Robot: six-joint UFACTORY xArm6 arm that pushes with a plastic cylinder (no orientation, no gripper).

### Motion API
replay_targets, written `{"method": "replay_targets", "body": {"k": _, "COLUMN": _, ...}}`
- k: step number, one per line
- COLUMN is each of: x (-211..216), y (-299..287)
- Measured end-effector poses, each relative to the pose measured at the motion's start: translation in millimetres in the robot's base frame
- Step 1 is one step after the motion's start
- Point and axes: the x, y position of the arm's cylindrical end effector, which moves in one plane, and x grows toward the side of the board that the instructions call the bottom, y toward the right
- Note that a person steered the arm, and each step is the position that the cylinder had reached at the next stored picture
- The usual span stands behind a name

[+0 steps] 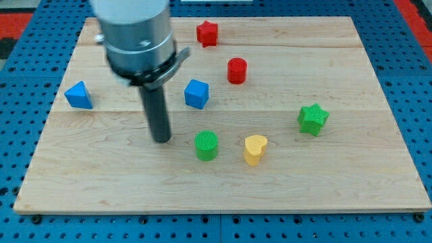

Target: Push the green circle into the green star

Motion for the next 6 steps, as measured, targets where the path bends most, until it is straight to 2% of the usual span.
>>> {"method": "replay_targets", "body": {"k": 1, "x": 28, "y": 46}}
{"method": "replay_targets", "body": {"k": 2, "x": -17, "y": 77}}
{"method": "replay_targets", "body": {"k": 3, "x": -30, "y": 109}}
{"method": "replay_targets", "body": {"k": 4, "x": -17, "y": 92}}
{"method": "replay_targets", "body": {"k": 6, "x": -12, "y": 140}}
